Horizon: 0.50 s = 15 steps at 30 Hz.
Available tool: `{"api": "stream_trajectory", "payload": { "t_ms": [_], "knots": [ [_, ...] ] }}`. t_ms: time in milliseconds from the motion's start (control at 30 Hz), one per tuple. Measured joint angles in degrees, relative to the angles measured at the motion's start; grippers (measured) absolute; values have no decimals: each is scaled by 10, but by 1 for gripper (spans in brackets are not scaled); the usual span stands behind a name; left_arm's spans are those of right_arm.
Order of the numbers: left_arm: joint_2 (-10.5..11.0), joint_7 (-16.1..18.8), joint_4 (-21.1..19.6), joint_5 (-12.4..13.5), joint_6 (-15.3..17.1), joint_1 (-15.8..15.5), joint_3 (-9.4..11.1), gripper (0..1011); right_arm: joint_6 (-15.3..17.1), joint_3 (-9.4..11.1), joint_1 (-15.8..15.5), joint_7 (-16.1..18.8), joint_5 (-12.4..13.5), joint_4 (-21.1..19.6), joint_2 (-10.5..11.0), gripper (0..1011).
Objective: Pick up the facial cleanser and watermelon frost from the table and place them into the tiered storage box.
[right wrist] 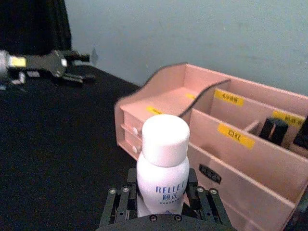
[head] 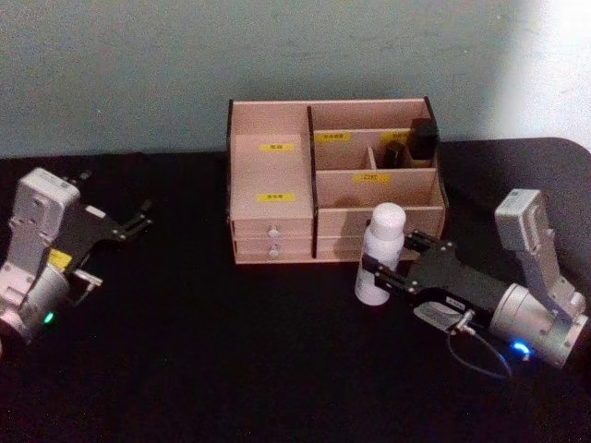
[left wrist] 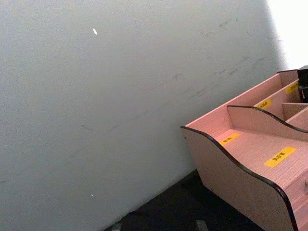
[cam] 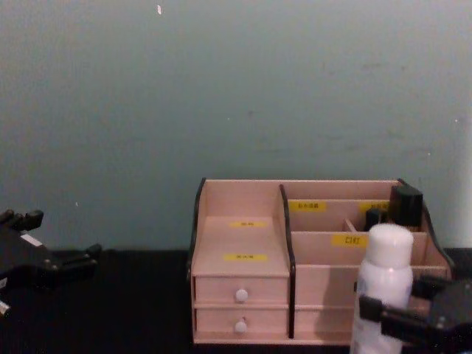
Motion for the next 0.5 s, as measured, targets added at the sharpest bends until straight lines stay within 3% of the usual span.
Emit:
{"api": "stream_trajectory", "payload": {
  "t_ms": [267, 500],
  "knots": [
    [0, 0, 0, 0, 0, 0, 0, 1001, 7, 19, -8, 1, 23, -46, 11, 592],
    [0, 0, 0, 0, 0, 0, 0, 1001, 11, 27, 11, -23, 25, -56, 0, 592]
  ]
}}
